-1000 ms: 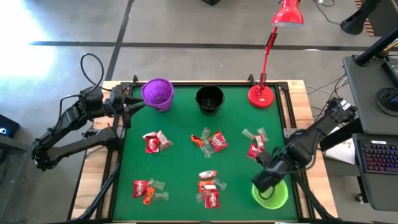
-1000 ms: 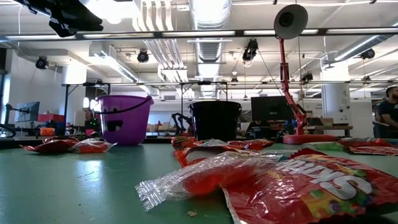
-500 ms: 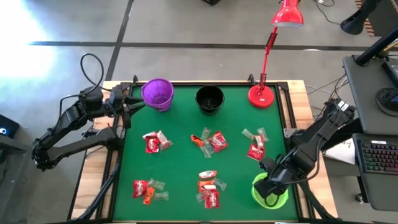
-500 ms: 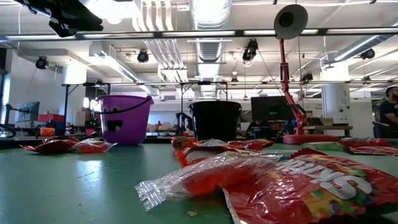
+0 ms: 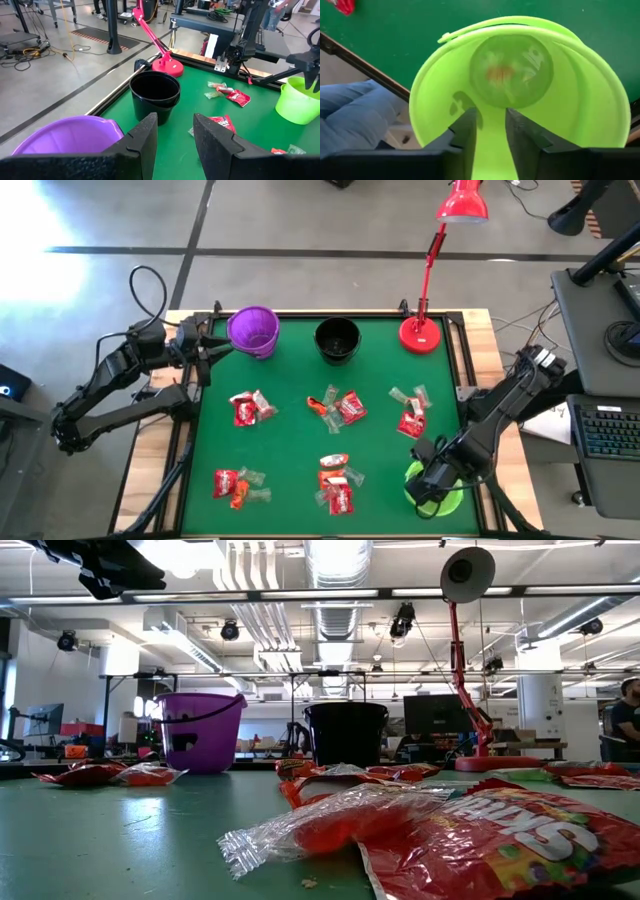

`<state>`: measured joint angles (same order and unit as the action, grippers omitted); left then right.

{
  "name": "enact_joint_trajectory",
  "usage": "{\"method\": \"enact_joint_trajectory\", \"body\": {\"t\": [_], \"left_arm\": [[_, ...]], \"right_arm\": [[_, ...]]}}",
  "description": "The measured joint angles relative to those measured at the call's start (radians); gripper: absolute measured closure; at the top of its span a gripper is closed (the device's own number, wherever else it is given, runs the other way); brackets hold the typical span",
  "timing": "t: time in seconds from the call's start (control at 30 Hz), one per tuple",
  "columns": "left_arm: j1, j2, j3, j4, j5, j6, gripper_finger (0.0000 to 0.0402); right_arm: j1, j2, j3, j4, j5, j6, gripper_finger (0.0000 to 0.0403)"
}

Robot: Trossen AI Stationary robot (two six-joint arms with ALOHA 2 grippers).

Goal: Sort candy
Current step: Put the green gummy into the green bucket, then put the red candy into the purple bucket

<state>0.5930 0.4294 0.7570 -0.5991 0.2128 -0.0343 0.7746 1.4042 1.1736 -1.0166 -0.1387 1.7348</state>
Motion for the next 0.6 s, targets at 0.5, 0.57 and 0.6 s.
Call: {"method": "enact_joint_trajectory", "body": {"t": [0.5, 0.57, 0.6], "left_arm": [[0.000, 0.000, 0.000, 0.000, -0.001, 0.000, 0.0292], [0.000, 0.000, 0.000, 0.000, -0.006, 0.000, 0.0292], [0.000, 0.000, 0.000, 0.000, -0.010, 0.000, 0.0292]], "right_arm": [[-0.010, -0.027, 0.000, 0.000, 0.119, 0.024, 0.0255], [-0.019, -0.037, 0.002, -0.001, 0.130, 0.030, 0.0255], [-0.025, -0.039, 0.007, -0.003, 0.139, 0.031, 0.0255]]}}
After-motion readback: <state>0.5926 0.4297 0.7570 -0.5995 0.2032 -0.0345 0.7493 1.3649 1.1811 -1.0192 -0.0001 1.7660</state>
